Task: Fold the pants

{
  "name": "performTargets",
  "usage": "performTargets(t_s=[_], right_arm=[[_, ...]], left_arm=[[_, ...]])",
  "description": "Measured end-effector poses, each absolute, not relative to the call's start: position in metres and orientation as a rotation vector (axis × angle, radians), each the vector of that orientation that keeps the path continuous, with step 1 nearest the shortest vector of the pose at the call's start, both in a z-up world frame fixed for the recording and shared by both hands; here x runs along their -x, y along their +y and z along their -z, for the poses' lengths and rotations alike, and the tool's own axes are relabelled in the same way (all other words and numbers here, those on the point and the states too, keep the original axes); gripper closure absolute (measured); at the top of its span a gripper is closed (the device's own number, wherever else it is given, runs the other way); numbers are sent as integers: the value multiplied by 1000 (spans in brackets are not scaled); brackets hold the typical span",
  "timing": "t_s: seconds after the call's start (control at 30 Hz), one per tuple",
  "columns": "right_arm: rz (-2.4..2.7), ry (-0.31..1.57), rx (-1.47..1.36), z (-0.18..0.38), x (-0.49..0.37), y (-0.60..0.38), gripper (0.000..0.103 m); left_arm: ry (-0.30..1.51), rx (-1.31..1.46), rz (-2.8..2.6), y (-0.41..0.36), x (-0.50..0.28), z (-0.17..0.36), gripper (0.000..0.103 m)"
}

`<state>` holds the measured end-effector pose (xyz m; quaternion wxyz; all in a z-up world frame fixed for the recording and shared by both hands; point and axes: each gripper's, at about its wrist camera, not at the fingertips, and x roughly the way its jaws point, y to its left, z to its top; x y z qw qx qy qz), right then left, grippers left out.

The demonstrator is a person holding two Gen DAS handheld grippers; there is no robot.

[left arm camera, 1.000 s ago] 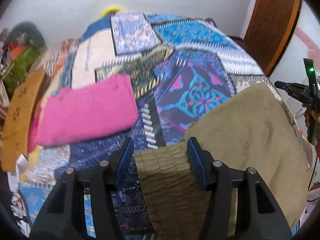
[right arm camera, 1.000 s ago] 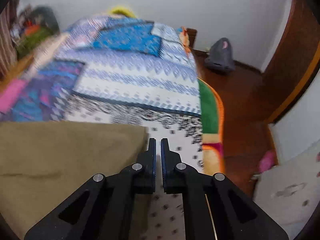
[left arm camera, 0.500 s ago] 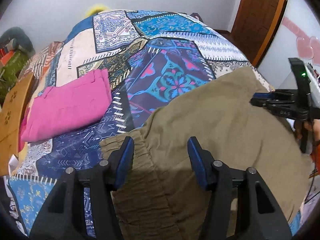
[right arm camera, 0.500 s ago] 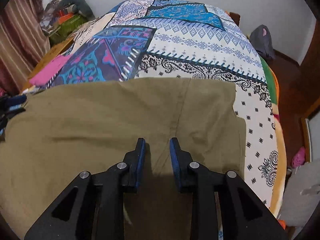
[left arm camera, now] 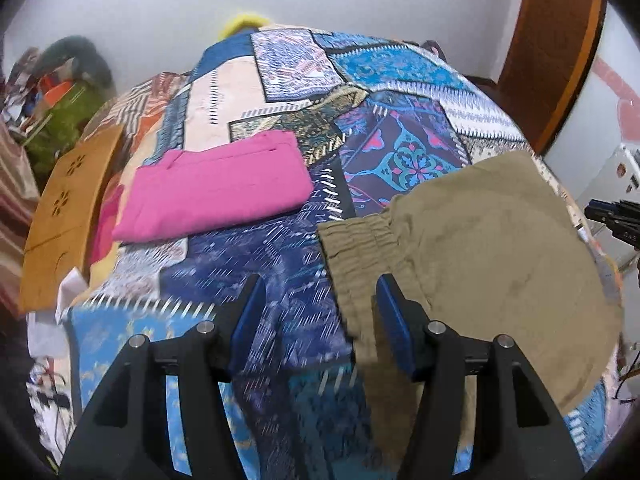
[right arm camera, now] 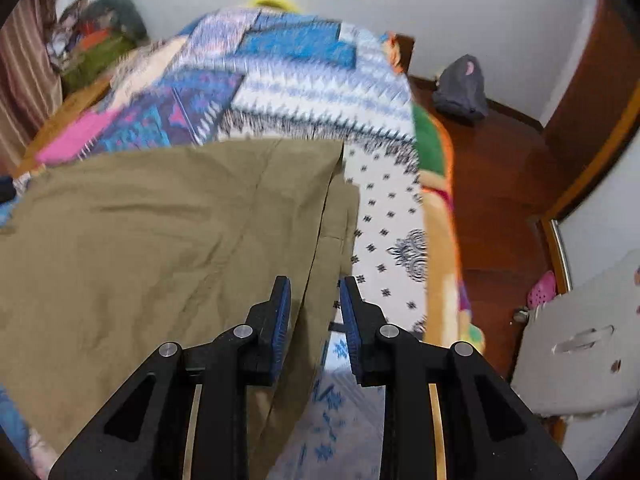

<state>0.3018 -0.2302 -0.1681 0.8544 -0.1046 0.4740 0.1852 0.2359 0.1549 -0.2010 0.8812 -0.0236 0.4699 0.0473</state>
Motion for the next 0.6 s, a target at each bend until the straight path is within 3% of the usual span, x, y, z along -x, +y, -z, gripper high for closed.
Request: performTargets(t_s=[0.17, 0.37, 0.6], right_arm=[[-442, 888, 176, 126, -268, -217, 69], [-541, 806, 122, 103, -226, -189, 55], [-631, 829, 67, 120, -199, -162, 51]], left_arm=[[930, 72, -98, 150, -200, 175, 45], [894, 9, -74, 121, -161, 164, 35], [961, 102, 4, 106, -135, 188, 31]])
